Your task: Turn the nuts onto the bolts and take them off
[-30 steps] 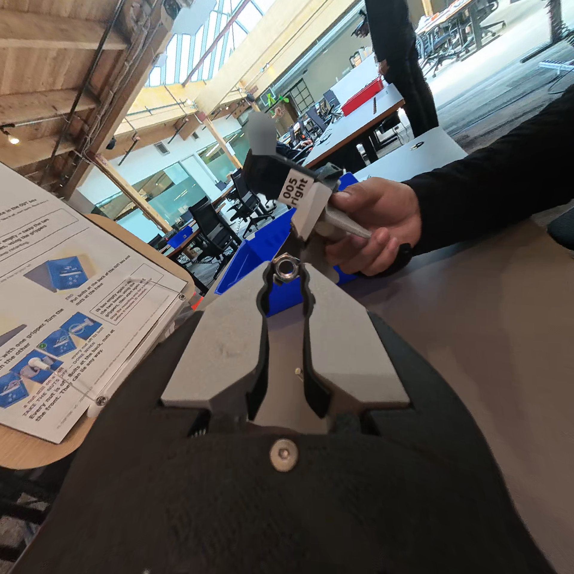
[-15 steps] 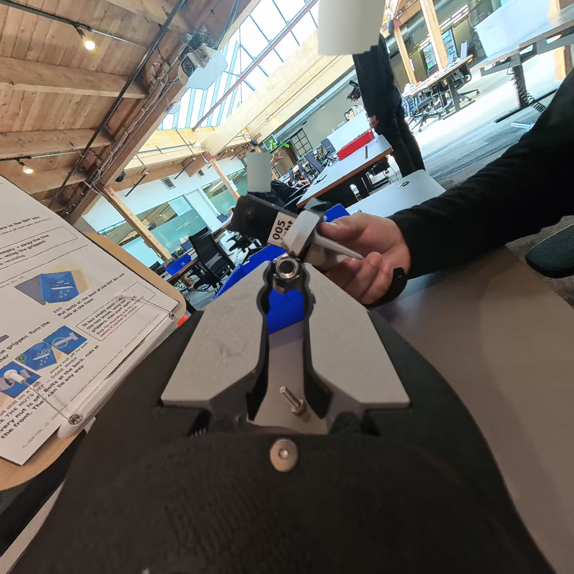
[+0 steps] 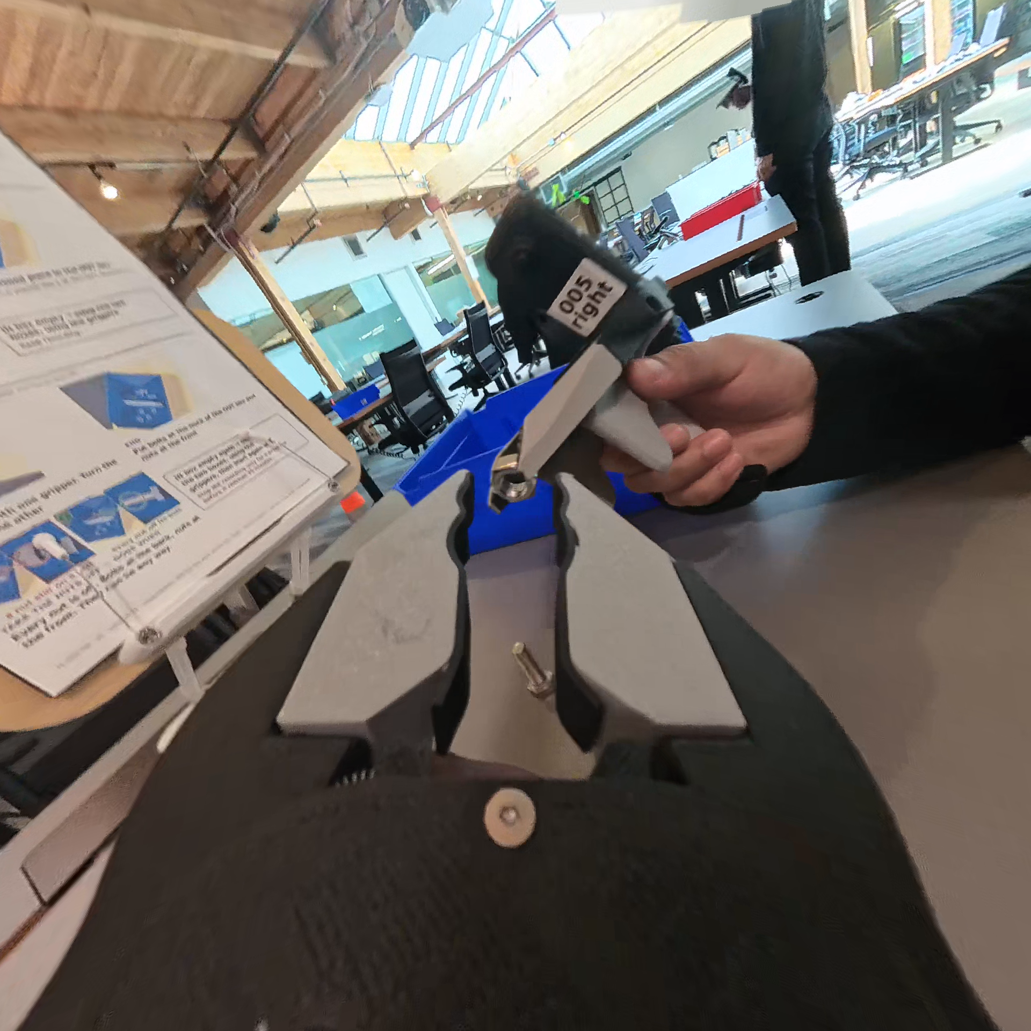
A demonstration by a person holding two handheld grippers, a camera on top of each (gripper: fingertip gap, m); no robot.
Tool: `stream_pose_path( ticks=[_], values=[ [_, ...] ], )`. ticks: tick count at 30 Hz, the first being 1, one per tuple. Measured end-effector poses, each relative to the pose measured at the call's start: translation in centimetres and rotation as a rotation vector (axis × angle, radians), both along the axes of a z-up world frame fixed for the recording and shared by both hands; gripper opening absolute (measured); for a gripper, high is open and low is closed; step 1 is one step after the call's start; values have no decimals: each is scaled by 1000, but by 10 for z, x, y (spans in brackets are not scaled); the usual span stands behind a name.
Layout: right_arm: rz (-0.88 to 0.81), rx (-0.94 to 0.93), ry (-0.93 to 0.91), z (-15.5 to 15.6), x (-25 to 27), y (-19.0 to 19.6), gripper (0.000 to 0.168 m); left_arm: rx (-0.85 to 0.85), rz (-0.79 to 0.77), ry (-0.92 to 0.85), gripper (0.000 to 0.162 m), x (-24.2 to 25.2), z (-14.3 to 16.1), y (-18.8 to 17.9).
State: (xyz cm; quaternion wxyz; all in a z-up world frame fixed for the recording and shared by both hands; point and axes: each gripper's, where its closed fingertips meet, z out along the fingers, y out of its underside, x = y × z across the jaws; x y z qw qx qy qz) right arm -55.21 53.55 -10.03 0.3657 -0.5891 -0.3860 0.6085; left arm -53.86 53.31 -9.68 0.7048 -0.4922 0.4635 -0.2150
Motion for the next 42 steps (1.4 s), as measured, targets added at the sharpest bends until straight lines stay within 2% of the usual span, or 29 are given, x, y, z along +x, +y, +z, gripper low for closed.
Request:
stream_pose_path(
  ticks=[5, 11, 15, 21, 32, 36, 38, 42],
  values=[
    [-141, 80, -118, -10, 9, 21, 15, -166, 33, -27, 40, -12, -12, 20],
    [-332, 276, -536, -60, 28, 51, 15, -378, 220, 85, 39, -24, -55, 57],
    [-378, 316, -751, -90, 36, 57, 15, -479, 305, 187, 41, -28, -85, 66],
    [-404, 365, -974, -121, 48, 61, 15, -612, 375, 188, 40, -39, -102, 76],
    [-360, 334, -1117, -146, 60, 56, 15, -609, 437, 268, 39, -46, -115, 81],
    [-356, 331, -1098, -147, 59, 58, 17, -623, 436, 269, 39, -46, -117, 81],
    [-375, 334, -1095, -145, 60, 61, 29, -621, 442, 271, 39, -47, -117, 81],
    [-412, 342, -930, -118, 48, 64, 31, -633, 460, 273, 39, -51, -118, 83]
  ],
)
